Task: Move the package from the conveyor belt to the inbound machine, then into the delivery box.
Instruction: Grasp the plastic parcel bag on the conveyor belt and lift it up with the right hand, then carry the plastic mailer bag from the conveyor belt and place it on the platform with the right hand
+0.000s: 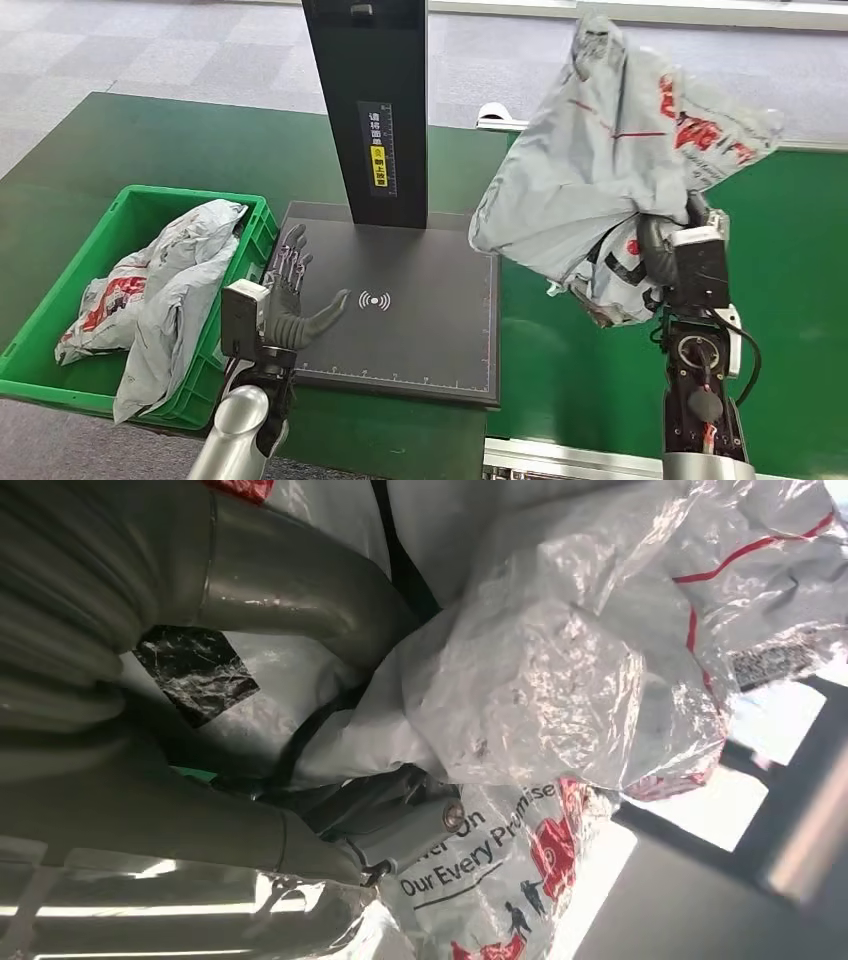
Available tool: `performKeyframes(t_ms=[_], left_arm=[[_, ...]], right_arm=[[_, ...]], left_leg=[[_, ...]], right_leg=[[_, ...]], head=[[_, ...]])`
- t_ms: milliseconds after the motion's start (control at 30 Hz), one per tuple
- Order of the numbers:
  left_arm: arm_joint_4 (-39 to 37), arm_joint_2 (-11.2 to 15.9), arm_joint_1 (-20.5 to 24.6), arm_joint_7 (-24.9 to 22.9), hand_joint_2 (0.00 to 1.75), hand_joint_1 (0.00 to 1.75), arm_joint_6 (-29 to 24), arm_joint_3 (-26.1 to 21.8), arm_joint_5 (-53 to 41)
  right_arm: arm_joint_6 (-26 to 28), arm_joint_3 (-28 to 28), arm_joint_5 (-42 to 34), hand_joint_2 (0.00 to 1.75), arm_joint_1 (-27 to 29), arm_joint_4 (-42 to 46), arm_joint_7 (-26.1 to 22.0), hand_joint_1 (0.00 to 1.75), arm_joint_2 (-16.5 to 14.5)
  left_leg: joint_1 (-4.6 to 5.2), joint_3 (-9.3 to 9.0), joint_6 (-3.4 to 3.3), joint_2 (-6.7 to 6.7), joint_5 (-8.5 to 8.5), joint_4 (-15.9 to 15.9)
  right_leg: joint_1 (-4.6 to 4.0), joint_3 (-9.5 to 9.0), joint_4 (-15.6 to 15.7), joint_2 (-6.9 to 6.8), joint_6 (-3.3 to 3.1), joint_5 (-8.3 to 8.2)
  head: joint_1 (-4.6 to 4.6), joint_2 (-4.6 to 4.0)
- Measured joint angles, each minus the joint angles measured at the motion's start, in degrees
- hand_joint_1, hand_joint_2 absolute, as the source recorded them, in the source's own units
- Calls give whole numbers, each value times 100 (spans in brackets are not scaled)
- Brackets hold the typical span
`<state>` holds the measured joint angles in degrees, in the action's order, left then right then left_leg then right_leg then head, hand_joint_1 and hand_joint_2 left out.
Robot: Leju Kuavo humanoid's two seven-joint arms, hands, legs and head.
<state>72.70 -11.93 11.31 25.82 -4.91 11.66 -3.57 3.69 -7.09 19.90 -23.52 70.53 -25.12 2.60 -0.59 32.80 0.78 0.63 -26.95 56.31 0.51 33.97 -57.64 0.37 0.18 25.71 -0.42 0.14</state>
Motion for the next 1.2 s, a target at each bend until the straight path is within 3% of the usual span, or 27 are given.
performKeyframes(t_ms=[333, 667, 967, 1033, 1133, 1200], left_arm=[[86, -11, 85, 245, 175, 0, -324, -11, -75], [117, -12, 85, 256, 175, 0, -341, -16, -93], [171, -59, 82, 568, 175, 0, -698, -54, 85], [232, -72, 80, 698, 175, 0, -957, -75, 172], [381, -94, 120, 882, 175, 0, -1502, -111, 413], [385, -100, 199, 848, 175, 0, -1550, -116, 433]], right_arm=[[306, -293, -88, 175, 396, 1312, -123, 175, -247], [310, -324, -91, 175, 489, 1588, -126, 175, -310], [73, -297, -198, 175, 516, 1613, -171, 175, -329], [-267, -117, 133, 175, 486, 1486, 113, 175, -303], [-1643, 836, 1429, 175, 179, 294, 1003, 175, -132], [-2105, 1299, 1674, 175, -7, -413, 1058, 175, -57]], left_leg=[[0, -9, 0, -3, 0, 0], [0, -8, 0, -4, 0, 0], [0, -6, 0, -5, 0, 0], [-1, -6, 0, -6, 0, -1], [-4, -6, -4, -2, 6, -2], [-4, -5, -5, 1, 9, -2]], right_leg=[[0, -4, 0, 3, -1, -1], [0, -4, 0, 3, 0, -1], [0, -5, 0, 3, 0, -1], [-1, -6, 0, 4, -1, -1], [-4, -8, 0, -4, -1, -1], [-4, -9, 0, -9, -1, -2]], head=[[-1, 0], [1, 1], [1, -1], [0, -1], [-1, 0], [-1, 1]])
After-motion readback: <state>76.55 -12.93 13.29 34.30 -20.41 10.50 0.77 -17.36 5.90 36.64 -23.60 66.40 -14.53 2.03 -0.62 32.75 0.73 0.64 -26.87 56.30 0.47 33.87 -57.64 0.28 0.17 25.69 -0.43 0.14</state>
